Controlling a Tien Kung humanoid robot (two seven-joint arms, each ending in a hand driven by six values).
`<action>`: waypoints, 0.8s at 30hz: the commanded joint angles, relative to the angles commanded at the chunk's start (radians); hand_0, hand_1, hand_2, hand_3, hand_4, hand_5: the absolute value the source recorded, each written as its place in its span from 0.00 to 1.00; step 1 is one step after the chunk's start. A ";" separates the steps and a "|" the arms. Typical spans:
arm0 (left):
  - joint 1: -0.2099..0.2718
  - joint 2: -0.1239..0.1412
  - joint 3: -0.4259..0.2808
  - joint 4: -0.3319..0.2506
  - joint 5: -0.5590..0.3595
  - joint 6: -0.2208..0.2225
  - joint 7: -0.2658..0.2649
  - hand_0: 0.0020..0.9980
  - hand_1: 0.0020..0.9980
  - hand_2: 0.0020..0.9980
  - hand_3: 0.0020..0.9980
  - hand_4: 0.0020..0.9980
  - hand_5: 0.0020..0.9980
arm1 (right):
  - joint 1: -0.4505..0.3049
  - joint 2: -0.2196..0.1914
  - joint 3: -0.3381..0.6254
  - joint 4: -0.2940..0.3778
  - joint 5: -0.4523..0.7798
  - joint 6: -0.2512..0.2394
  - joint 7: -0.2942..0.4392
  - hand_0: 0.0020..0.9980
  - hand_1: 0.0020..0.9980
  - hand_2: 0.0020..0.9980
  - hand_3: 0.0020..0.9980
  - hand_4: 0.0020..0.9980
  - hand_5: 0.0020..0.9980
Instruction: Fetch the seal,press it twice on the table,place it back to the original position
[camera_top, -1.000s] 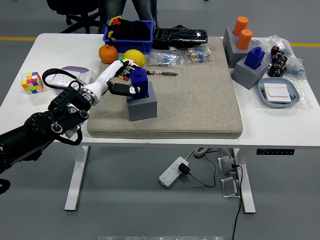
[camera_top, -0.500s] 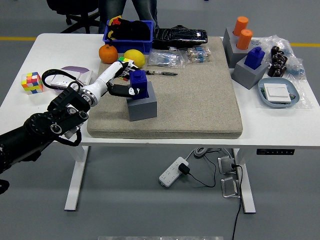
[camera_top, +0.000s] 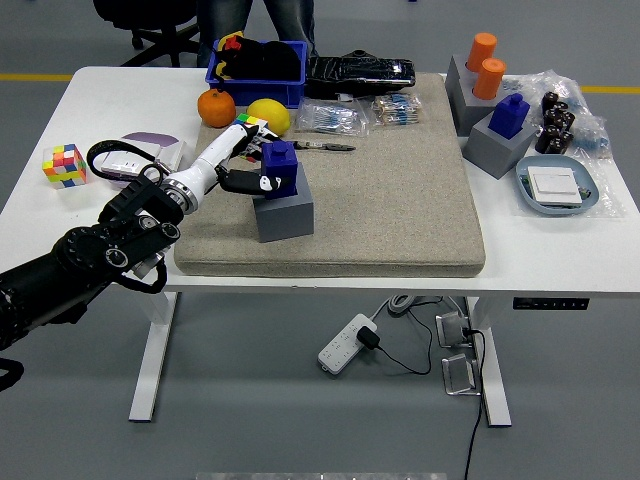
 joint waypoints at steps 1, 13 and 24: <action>0.000 -0.002 -0.001 0.000 -0.006 0.000 -0.002 0.68 0.56 0.52 0.62 0.70 0.00 | 0.000 0.000 0.000 0.000 0.000 0.000 0.000 0.84 0.78 0.74 0.72 0.75 0.52; 0.008 -0.013 0.004 -0.003 -0.018 0.000 -0.001 0.68 0.55 0.52 0.62 0.70 0.00 | -0.001 0.000 -0.001 -0.001 0.000 0.001 0.000 0.84 0.78 0.74 0.72 0.75 0.52; -0.006 0.008 0.005 -0.006 -0.007 0.001 -0.003 0.68 0.54 0.51 0.62 0.71 0.00 | -0.003 0.001 0.002 -0.001 0.000 0.000 0.000 0.84 0.78 0.74 0.72 0.75 0.52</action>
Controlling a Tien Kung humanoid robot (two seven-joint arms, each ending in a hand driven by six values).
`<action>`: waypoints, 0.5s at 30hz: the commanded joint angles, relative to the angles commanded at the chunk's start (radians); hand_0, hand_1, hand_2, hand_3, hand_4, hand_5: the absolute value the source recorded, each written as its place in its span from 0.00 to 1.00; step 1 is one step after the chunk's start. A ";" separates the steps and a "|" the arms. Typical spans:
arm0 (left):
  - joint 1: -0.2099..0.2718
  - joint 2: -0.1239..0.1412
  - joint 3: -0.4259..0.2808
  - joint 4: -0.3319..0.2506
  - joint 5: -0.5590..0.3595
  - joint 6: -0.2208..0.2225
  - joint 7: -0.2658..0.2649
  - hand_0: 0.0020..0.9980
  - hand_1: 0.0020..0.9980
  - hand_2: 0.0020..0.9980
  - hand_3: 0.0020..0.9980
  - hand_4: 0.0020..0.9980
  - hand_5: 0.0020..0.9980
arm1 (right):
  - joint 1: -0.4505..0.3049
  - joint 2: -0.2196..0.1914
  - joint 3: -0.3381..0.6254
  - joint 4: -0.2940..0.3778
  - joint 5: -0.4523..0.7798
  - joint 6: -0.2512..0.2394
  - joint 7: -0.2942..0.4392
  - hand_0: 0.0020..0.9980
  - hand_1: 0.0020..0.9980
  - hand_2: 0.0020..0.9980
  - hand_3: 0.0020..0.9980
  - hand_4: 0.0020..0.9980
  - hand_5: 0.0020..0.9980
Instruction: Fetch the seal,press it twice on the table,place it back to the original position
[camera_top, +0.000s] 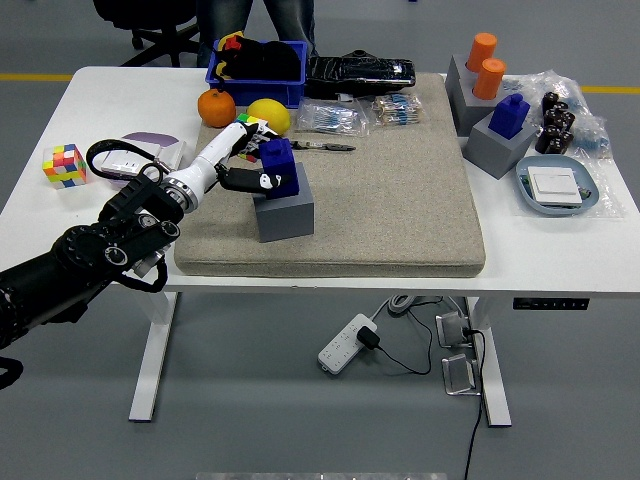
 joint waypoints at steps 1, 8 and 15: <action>-0.001 0.001 0.000 0.000 0.000 0.000 0.000 0.68 0.54 0.51 0.62 0.71 0.00 | 0.000 0.000 -0.001 0.000 0.000 0.000 0.000 0.84 0.78 0.74 0.72 0.75 0.52; -0.005 0.009 0.013 -0.002 0.009 -0.004 0.005 0.69 0.54 0.51 0.62 0.72 0.00 | 0.000 -0.001 0.000 0.001 0.001 -0.001 0.000 0.84 0.77 0.74 0.72 0.75 0.52; -0.009 0.018 0.031 -0.009 0.013 -0.010 0.010 0.68 0.53 0.50 0.61 0.72 0.00 | -0.002 -0.002 0.000 0.000 0.000 -0.001 0.000 0.84 0.77 0.74 0.72 0.75 0.52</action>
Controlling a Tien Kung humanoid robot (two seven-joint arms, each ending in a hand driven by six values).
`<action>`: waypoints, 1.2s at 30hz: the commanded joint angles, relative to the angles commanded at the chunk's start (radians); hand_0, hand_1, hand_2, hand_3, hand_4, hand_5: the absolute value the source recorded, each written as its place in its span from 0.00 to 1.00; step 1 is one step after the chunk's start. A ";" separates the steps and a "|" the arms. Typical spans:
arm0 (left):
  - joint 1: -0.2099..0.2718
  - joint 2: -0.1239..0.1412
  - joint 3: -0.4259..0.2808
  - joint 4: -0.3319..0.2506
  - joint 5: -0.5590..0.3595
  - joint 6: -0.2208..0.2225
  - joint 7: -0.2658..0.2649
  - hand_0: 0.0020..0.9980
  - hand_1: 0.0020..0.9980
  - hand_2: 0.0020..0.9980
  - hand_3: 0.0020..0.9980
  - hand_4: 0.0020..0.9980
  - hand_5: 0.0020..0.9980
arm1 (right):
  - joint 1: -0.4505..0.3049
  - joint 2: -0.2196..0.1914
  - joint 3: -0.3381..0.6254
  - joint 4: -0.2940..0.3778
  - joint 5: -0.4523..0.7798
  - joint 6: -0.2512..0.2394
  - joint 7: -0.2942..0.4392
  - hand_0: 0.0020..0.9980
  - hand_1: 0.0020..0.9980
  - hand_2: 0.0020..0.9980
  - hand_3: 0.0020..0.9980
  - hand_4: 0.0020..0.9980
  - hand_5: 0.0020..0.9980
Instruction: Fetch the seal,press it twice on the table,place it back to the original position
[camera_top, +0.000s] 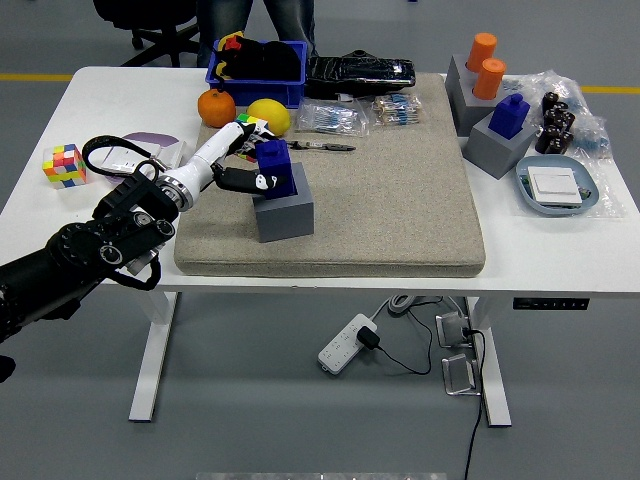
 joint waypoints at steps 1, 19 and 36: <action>0.000 0.000 0.000 -0.001 0.000 0.000 0.000 0.68 0.53 0.50 0.61 0.72 0.00 | 0.000 0.000 0.000 0.000 0.000 0.000 0.000 0.84 0.77 0.74 0.72 0.75 0.52; 0.006 -0.012 0.003 -0.004 -0.017 -0.002 0.001 0.68 0.53 0.50 0.61 0.72 0.00 | 0.002 -0.003 -0.010 -0.001 0.002 0.000 0.000 0.84 0.77 0.74 0.72 0.75 0.52; 0.013 -0.021 0.002 0.011 -0.014 -0.019 0.024 0.80 0.79 0.75 0.82 0.91 0.00 | 0.000 -0.002 -0.015 0.000 0.003 0.000 0.000 0.84 0.77 0.74 0.72 0.75 0.52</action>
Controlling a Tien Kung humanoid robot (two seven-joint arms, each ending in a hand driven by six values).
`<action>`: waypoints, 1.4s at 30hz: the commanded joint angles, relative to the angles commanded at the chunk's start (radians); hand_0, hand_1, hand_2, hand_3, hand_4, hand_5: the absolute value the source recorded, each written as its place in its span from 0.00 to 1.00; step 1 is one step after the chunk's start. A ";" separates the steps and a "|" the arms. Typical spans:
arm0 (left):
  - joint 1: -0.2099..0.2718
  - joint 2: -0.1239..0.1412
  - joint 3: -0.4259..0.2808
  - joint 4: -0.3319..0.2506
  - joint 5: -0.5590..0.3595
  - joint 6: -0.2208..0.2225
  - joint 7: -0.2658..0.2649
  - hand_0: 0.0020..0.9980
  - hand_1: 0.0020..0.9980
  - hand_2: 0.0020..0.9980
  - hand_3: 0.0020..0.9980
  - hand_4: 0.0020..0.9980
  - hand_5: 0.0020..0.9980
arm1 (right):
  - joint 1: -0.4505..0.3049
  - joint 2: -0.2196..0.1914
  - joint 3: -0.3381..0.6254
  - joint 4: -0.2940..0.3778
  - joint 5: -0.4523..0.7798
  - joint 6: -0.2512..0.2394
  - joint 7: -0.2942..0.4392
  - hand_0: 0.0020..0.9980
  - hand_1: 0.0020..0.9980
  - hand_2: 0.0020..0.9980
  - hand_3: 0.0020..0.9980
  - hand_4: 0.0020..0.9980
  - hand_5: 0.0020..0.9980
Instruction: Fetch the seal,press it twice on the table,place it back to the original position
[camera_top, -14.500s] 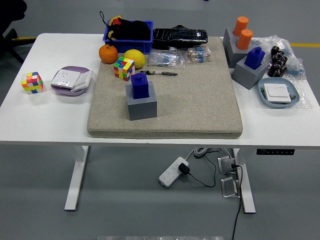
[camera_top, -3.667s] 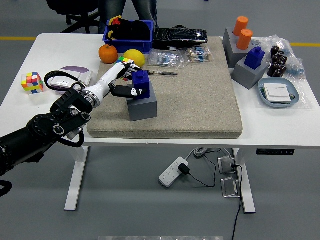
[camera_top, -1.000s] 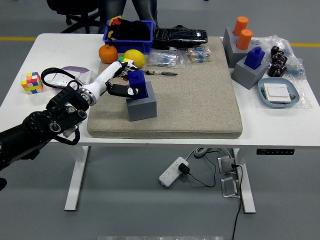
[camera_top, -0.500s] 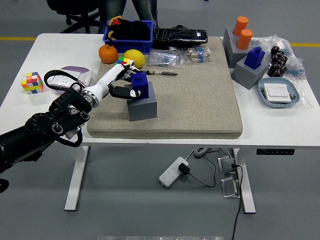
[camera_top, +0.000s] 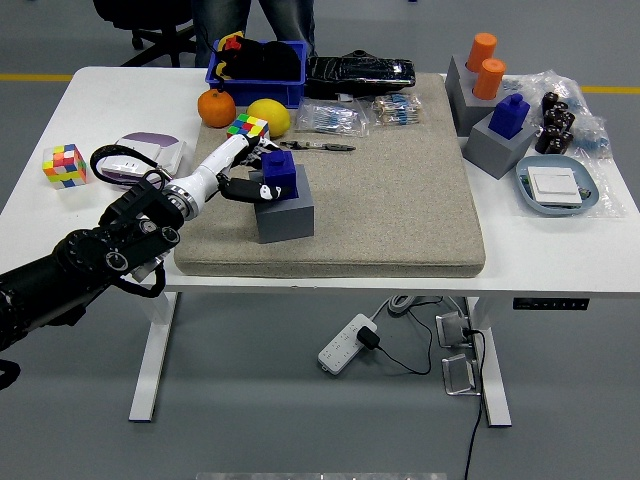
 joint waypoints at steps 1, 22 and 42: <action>0.000 0.000 -0.001 0.000 0.002 0.001 -0.001 0.80 0.79 0.75 0.82 0.91 0.00 | 0.000 0.001 0.001 0.000 0.000 0.000 0.000 0.84 0.77 0.74 0.72 0.75 0.52; -0.008 0.017 -0.029 -0.005 -0.006 -0.029 -0.029 0.95 1.00 0.99 1.00 1.00 0.46 | -0.004 0.004 0.013 0.000 -0.001 0.000 0.000 0.84 0.77 0.74 0.72 0.75 0.52; -0.009 0.196 -0.155 0.036 0.002 0.037 -0.074 0.92 0.95 0.91 0.95 0.97 0.33 | -0.010 0.007 0.041 0.000 -0.009 0.000 0.001 0.84 0.77 0.74 0.72 0.75 0.52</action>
